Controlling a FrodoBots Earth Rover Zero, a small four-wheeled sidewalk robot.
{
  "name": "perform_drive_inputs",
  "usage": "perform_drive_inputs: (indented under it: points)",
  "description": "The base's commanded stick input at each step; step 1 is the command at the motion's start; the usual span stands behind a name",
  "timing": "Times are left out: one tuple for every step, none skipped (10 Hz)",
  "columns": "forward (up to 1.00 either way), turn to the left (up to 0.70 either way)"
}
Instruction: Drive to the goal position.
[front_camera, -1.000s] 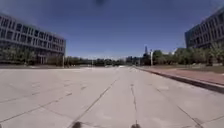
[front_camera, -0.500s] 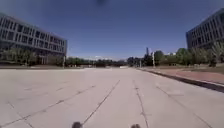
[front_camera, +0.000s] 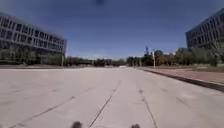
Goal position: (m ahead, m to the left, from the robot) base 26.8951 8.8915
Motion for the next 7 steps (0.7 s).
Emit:
perform_drive_inputs:
  points:
    - [0.85,0.01]
    - [0.85,0.01]
    - [0.85,0.01]
    - [0.85,0.01]
    - [0.85,0.01]
    - [0.85,0.01]
    - [0.85,0.01]
